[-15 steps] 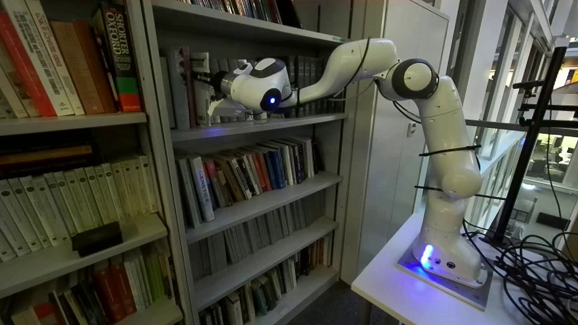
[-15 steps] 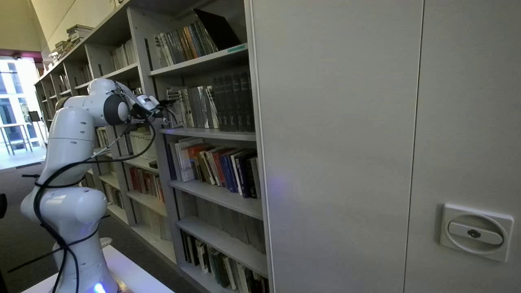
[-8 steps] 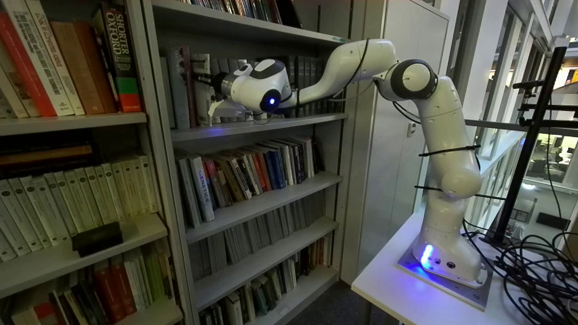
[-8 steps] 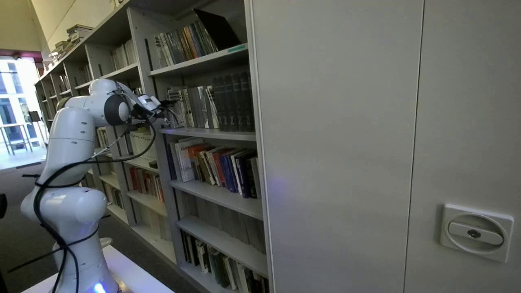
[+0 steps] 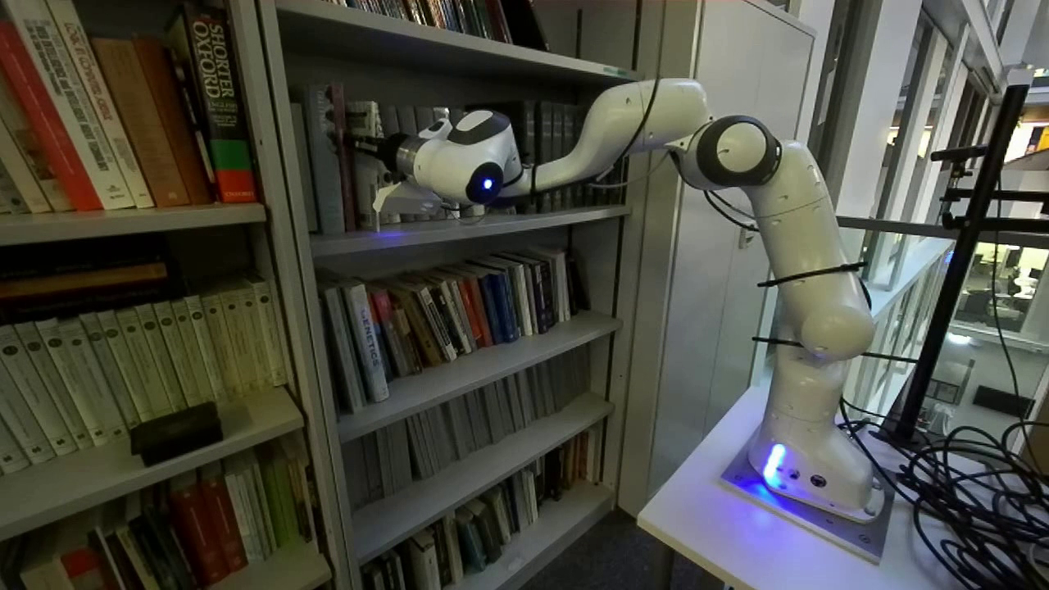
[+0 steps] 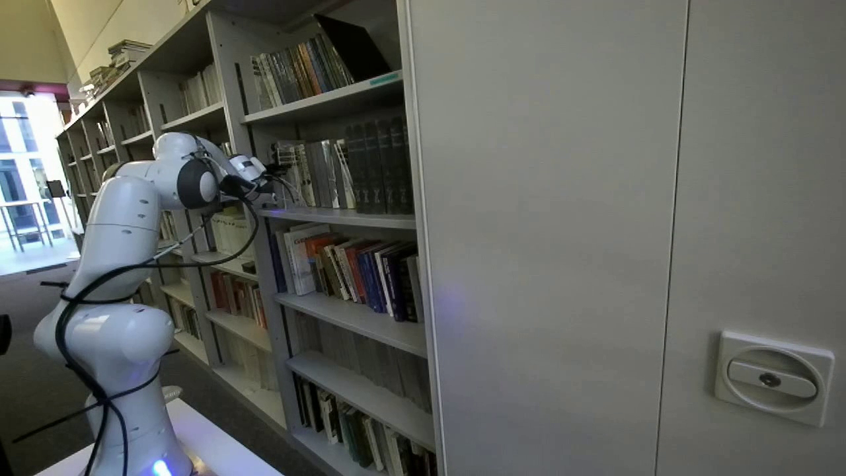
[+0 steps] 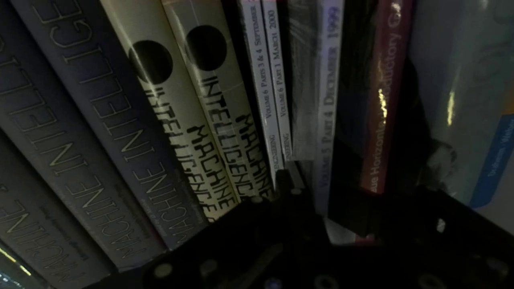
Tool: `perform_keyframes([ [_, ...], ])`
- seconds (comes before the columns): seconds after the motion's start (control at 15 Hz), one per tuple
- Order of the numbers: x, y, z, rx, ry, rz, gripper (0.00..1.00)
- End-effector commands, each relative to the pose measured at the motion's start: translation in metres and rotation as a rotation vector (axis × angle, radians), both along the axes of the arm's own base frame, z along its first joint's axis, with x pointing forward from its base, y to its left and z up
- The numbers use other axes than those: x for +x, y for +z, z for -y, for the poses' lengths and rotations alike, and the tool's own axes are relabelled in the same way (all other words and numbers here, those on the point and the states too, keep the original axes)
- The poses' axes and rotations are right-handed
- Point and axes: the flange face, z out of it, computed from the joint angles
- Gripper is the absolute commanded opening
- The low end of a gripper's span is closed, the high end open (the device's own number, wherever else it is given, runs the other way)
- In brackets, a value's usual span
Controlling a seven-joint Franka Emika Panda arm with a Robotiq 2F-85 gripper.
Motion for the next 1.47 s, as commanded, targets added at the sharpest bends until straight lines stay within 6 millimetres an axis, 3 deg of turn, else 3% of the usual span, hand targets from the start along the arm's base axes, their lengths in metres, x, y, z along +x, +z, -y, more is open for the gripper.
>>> perform_keyframes([
  [0.0, 0.019, 0.010, 0.009, -0.003, 0.007, 0.008, 0.02],
  [1.4, 0.034, 0.011, 0.007, -0.013, 0.037, 0.004, 0.02],
])
